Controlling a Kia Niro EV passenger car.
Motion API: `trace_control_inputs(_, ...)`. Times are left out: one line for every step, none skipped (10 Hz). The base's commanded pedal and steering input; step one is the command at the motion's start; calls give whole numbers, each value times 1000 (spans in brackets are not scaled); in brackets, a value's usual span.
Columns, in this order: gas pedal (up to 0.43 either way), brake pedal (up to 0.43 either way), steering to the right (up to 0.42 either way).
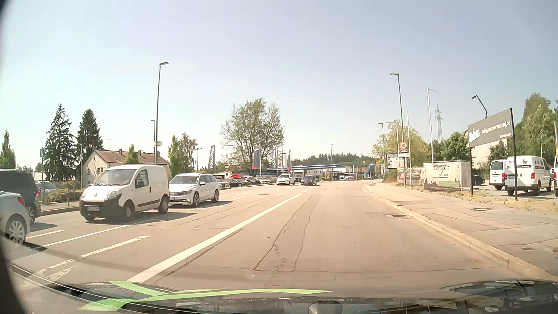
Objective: Follow the waypoints while adhering to traffic rules and regulations
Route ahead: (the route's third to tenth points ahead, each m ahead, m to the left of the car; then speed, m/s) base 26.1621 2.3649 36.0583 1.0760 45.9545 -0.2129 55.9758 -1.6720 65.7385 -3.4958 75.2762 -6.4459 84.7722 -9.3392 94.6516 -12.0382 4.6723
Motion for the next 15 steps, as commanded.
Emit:
trace_control_inputs(280, 0, 98)
trace_control_inputs(280, 0, 77)
trace_control_inputs(280, 0, 68)
trace_control_inputs(280, 0, 64)
trace_control_inputs(280, 0, 62)
trace_control_inputs(280, 0, 61)
trace_control_inputs(280, 0, 61)
trace_control_inputs(280, 0, 60)
trace_control_inputs(268, 0, 58)
trace_control_inputs(268, 0, 53)
trace_control_inputs(268, 0, 45)
trace_control_inputs(268, 0, 34)
trace_control_inputs(268, 0, 25)
trace_control_inputs(268, 0, 19)
trace_control_inputs(268, 0, 16)
